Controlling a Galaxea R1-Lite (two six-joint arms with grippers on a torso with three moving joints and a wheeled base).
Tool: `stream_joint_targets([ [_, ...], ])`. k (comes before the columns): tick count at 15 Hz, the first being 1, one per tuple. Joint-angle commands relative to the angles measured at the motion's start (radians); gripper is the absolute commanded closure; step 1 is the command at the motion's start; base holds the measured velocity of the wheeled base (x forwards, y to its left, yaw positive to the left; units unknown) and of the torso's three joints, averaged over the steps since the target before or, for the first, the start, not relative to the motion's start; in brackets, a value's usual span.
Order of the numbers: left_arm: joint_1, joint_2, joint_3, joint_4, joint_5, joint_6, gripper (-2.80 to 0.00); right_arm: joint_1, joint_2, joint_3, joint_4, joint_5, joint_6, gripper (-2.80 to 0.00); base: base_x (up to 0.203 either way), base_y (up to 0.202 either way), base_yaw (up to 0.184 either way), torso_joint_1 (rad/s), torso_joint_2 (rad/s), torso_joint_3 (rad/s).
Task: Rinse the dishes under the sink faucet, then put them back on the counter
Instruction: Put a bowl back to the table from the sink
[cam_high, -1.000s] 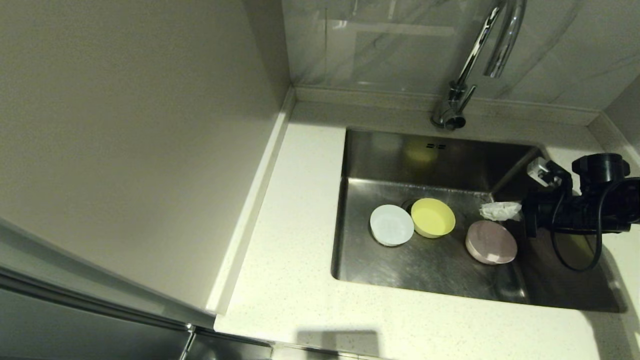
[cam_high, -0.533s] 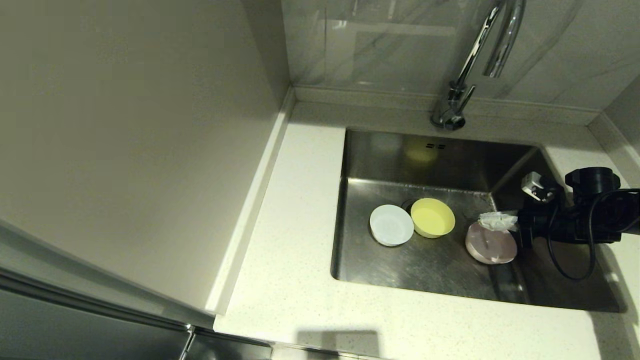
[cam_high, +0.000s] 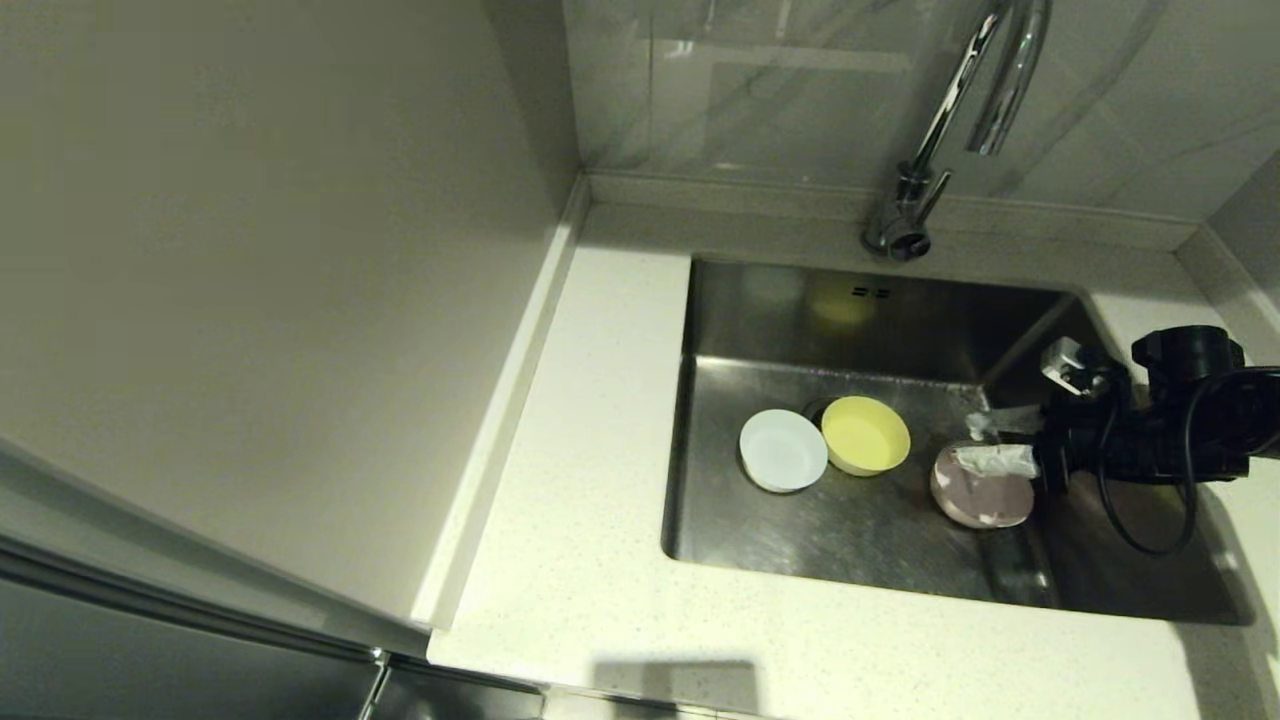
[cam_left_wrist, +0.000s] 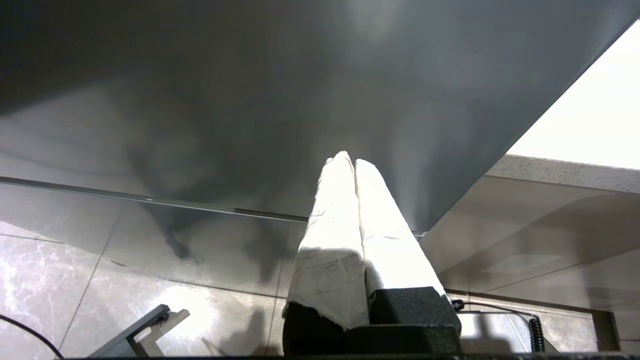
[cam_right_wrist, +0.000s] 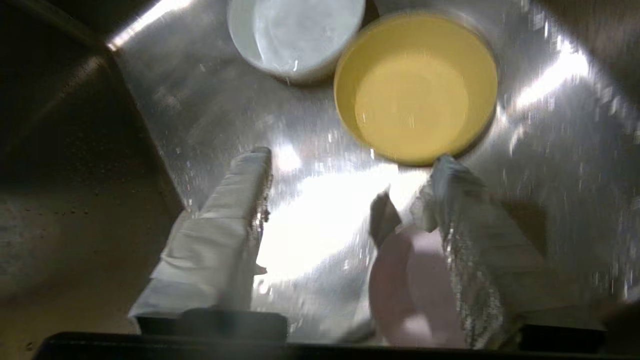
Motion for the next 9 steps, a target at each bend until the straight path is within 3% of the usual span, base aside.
stream_joint_targets([
  [1, 0.0, -0.002, 0.0, 0.0, 0.001, -0.001, 0.0, 0.031, -0.051, -0.001, 0.055, -0.168, 0.028, -2.8, 0.0, 0.0, 0.0, 0.0, 0.0, 0.0],
  [2, 0.0, -0.002, 0.0, 0.0, 0.001, -0.001, 0.0, 0.068, -0.077, -0.002, 0.076, -0.283, 0.096, -2.8, 0.0, 0.0, 0.0, 0.0, 0.0, 0.0],
  [4, 0.0, -0.002, 0.0, 0.0, 0.001, -0.001, 0.0, 0.17, -0.107, -0.023, 0.107, -0.41, 0.364, -2.8, 0.0, 0.0, 0.0, 0.0, 0.0, 0.0],
  [6, 0.0, -0.002, 0.0, 0.0, 0.001, -0.001, 0.0, 0.285, -0.111, -0.108, 0.134, -0.519, 0.717, -2.8, 0.0, 0.0, 0.0, 0.0, 0.0, 0.0],
  [7, 0.0, -0.002, 0.0, 0.0, 0.001, -0.001, 0.0, 0.338, -0.105, -0.146, 0.139, -0.575, 0.852, -2.8, 0.0, 0.0, 0.0, 0.0, 0.0, 0.0],
  [8, 0.0, -0.002, 0.0, 0.0, 0.001, -0.001, 0.0, 0.388, -0.091, -0.174, 0.141, -0.675, 0.943, -2.8, 0.0, 0.0, 0.0, 0.0, 0.0, 0.0],
  [9, 0.0, -0.002, 0.0, 0.0, 0.001, -0.001, 0.0, 0.413, -0.067, -0.185, 0.13, -0.792, 0.966, -2.8, 0.0, 0.0, 0.0, 0.0, 0.0, 0.0],
])
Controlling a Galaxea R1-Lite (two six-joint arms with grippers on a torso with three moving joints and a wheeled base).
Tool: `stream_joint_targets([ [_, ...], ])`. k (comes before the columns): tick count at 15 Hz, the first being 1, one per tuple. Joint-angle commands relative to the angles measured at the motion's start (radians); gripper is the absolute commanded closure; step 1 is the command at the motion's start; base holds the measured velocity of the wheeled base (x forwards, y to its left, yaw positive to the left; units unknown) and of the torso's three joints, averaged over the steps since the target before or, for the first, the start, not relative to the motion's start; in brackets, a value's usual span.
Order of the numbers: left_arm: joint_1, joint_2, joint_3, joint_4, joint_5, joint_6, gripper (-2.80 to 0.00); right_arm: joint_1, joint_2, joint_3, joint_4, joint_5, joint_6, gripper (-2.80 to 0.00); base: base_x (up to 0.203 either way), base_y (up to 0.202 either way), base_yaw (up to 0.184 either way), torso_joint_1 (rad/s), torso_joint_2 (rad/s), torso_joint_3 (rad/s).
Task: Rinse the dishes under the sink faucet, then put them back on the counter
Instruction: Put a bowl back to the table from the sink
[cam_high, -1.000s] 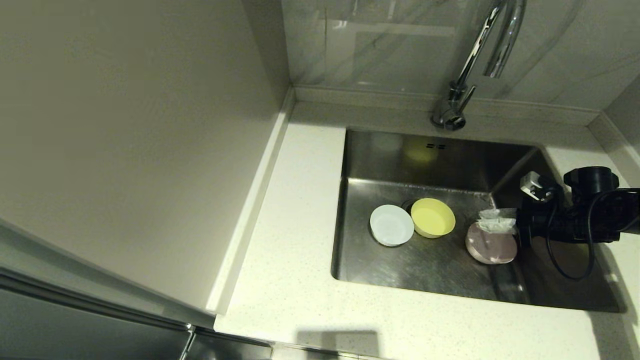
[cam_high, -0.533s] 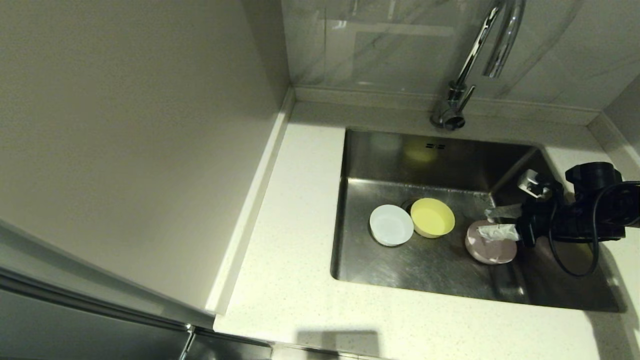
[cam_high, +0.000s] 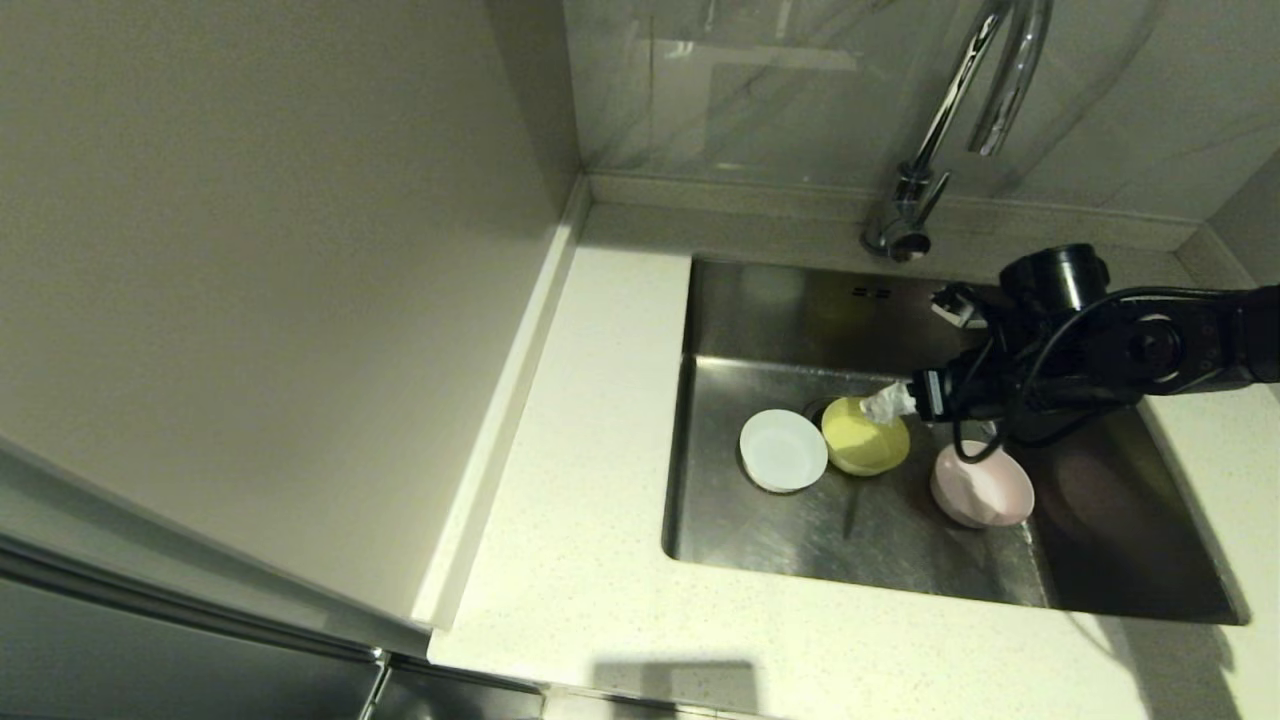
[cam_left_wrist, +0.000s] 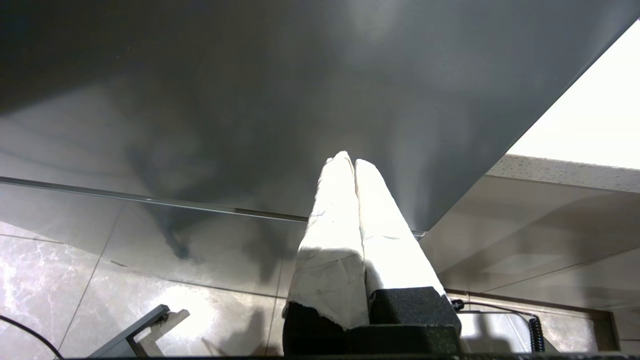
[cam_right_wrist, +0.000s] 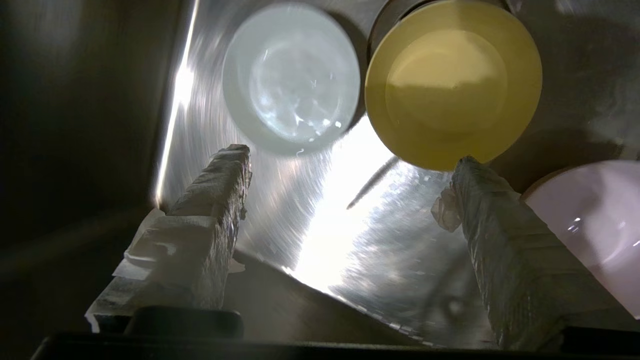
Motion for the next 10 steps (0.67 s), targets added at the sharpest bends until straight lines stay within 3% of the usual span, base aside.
stream_joint_targets([
  [1, 0.0, -0.002, 0.0, -0.001, 0.0, -0.001, 0.0, 0.066, 0.061, -0.032, -0.06, -0.215, 0.136, -2.8, 0.0, 0.0, 0.0, 0.0, 0.0, 0.0],
  [3, 0.0, -0.002, 0.0, -0.001, 0.0, -0.001, 0.0, 0.079, 0.133, -0.024, -0.283, -0.311, 0.149, -2.8, 0.0, 0.0, 0.0, 0.0, 0.0, 0.0],
  [5, 0.0, -0.002, 0.0, -0.001, 0.0, -0.001, 0.0, 0.057, 0.177, -0.023, -0.346, -0.343, 0.114, -2.8, 0.0, 0.0, 0.0, 0.0, 0.0, 0.0],
  [9, 0.0, -0.002, 0.0, -0.001, 0.0, -0.001, 0.0, -0.067, 0.214, -0.035, -0.347, -0.341, -0.266, -2.8, 0.0, 0.0, 0.0, 0.0, 0.0, 0.0],
  [10, 0.0, -0.002, 0.0, -0.001, 0.0, -0.001, 0.0, -0.08, 0.218, -0.037, -0.343, -0.317, -0.294, -2.8, 0.0, 0.0, 0.0, 0.0, 0.0, 0.0],
])
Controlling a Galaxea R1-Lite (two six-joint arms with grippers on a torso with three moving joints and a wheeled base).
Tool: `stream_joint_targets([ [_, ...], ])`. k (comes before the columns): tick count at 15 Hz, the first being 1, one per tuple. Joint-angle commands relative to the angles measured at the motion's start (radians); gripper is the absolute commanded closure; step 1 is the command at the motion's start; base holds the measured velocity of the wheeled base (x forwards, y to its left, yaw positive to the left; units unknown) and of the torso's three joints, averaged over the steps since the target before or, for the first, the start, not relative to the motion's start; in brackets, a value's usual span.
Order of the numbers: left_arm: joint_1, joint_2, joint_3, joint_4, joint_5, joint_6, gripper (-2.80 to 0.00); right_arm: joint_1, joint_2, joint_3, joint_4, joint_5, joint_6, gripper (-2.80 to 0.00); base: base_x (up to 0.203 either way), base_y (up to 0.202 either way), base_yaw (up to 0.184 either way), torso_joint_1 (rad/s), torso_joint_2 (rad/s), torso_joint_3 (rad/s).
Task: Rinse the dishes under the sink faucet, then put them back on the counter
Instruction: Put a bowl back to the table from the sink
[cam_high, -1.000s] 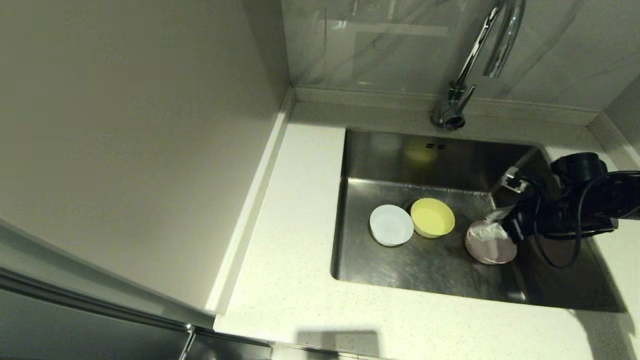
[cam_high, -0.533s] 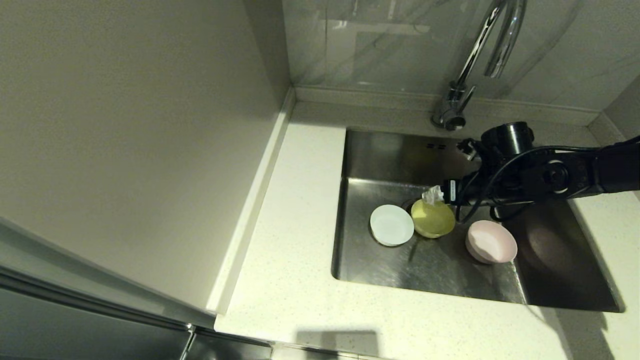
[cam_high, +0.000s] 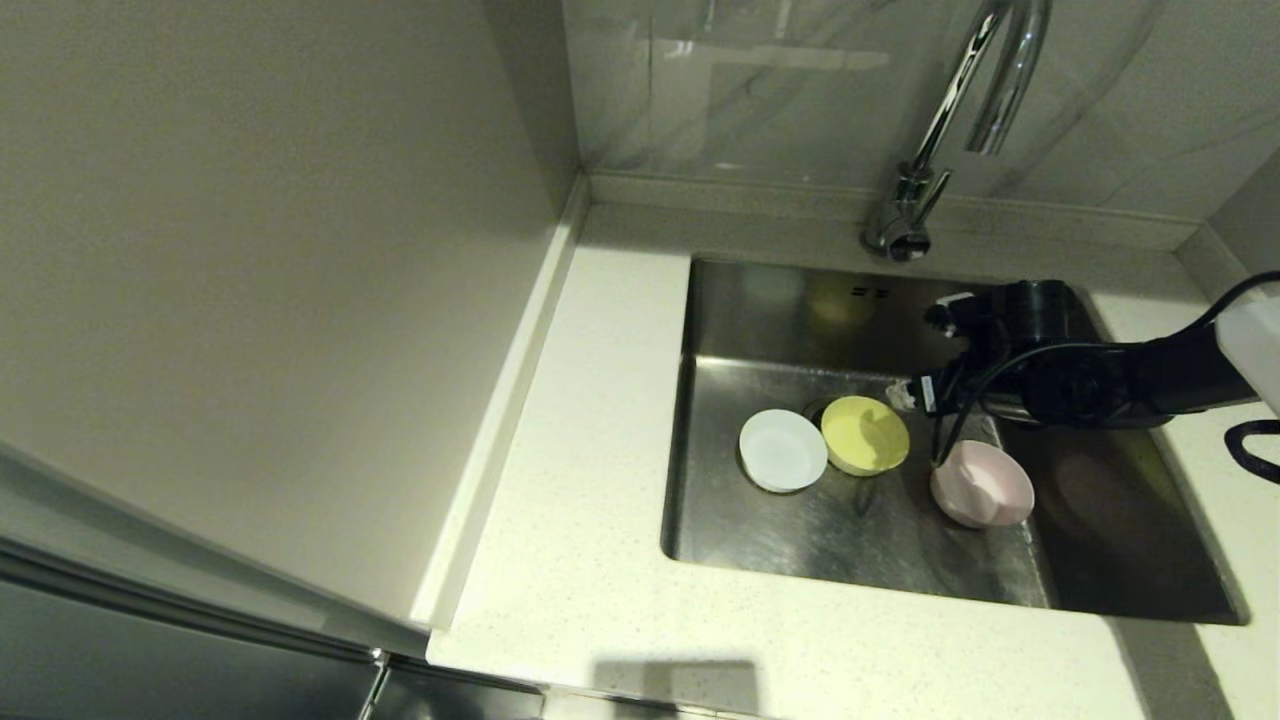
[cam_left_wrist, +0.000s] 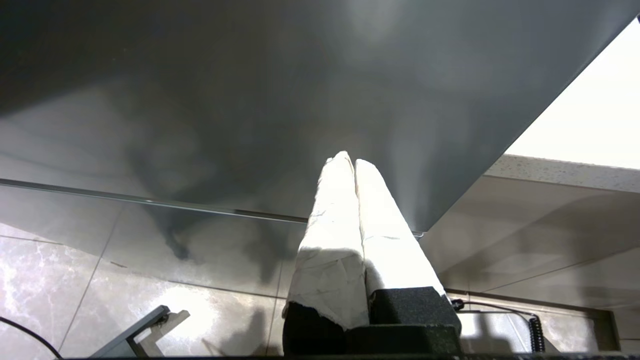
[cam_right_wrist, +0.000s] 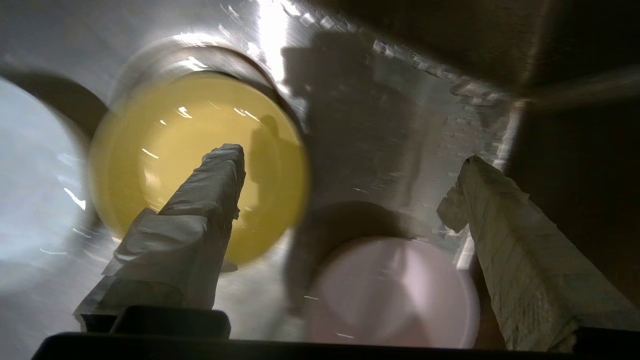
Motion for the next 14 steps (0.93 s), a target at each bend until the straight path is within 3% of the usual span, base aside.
stream_joint_targets([
  [1, 0.0, -0.002, 0.0, 0.0, 0.0, -0.001, 0.0, -0.025, 0.023, -0.003, 0.0, 0.018, -0.068, -2.8, 0.0, 0.0, 0.0, 0.0, 0.0, 0.0],
  [4, 0.0, -0.002, 0.0, 0.0, 0.0, -0.001, 0.0, -0.026, 0.033, 0.0, 0.006, 0.029, -0.111, -2.8, 0.0, 0.0, 0.0, 0.0, 0.0, 0.0],
  [6, 0.0, -0.002, 0.0, 0.0, 0.0, -0.001, 0.0, -0.024, 0.037, 0.003, 0.006, 0.063, -0.117, -2.8, 0.0, 0.0, 0.0, 0.0, 0.0, 0.0],
  [14, 0.0, -0.002, 0.0, 0.0, 0.0, -0.001, 0.0, -0.007, 0.148, -0.045, -0.004, 0.063, -0.117, -2.8, 0.0, 0.0, 0.0, 0.0, 0.0, 0.0],
])
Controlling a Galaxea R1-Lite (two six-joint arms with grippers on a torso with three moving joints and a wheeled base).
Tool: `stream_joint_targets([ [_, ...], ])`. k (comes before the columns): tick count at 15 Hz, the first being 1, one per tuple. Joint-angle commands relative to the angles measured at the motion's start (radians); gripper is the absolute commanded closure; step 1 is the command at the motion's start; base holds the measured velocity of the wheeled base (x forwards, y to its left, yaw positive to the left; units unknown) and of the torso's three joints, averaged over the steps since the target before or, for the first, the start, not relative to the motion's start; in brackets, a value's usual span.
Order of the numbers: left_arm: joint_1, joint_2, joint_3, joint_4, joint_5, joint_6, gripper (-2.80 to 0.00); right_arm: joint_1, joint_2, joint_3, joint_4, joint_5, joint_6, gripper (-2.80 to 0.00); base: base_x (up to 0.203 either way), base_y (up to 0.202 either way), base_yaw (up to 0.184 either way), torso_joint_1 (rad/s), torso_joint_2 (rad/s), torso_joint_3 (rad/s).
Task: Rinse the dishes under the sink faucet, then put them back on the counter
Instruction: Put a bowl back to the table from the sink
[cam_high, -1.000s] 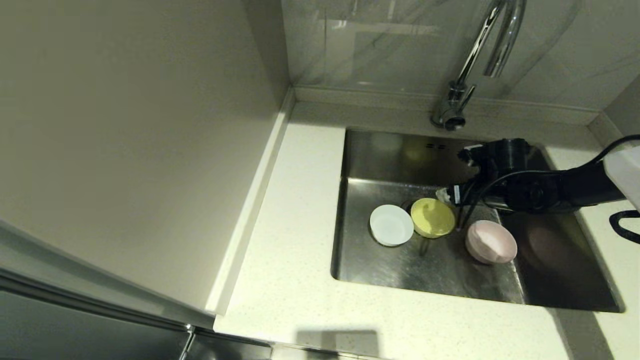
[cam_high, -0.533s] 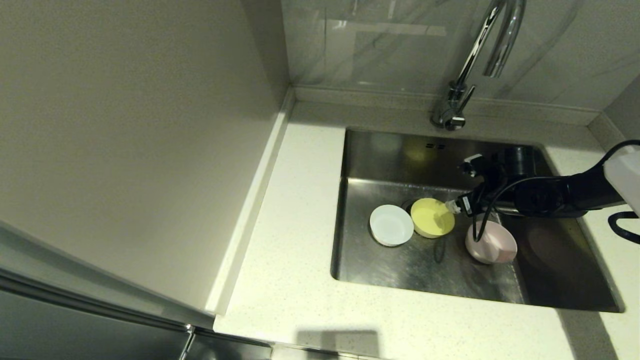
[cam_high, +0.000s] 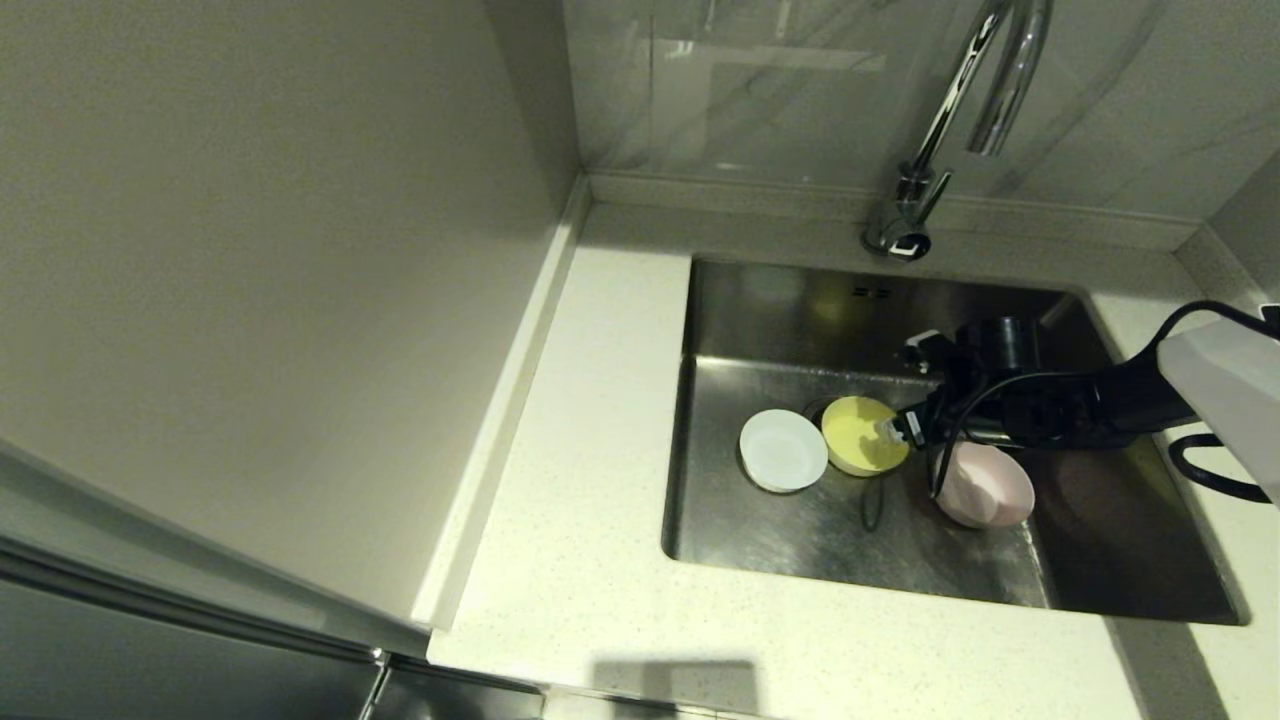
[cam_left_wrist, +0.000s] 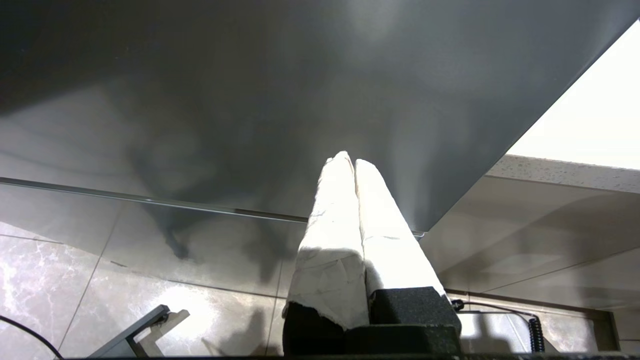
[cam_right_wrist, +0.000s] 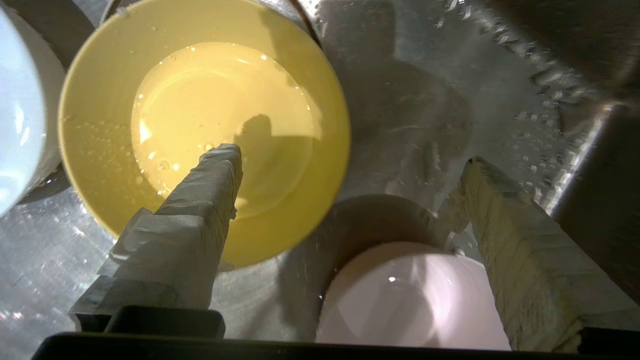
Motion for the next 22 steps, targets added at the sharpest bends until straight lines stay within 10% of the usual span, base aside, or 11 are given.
stream_joint_targets([
  [1, 0.0, -0.002, 0.0, 0.0, 0.0, -0.001, 0.0, 0.006, 0.05, -0.032, -0.003, -0.001, -0.002, -2.8, 0.0, 0.0, 0.0, 0.0, 0.0, 0.0],
  [15, 0.0, -0.002, 0.0, 0.0, 0.0, -0.001, 0.0, 0.011, 0.186, -0.198, -0.006, -0.008, -0.002, -2.8, 0.0, 0.0, 0.0, 0.0, 0.0, 0.0],
  [16, 0.0, -0.002, 0.0, 0.0, 0.0, -0.001, 0.0, 0.011, 0.186, -0.21, -0.006, -0.008, -0.003, 0.0, 0.0, 0.0, 0.0, 0.0, 0.0, 0.0],
  [22, 0.0, -0.002, 0.0, 0.0, 0.0, -0.001, 0.0, 0.009, 0.182, -0.235, -0.005, -0.006, -0.004, 0.0, 0.0, 0.0, 0.0, 0.0, 0.0, 0.0],
])
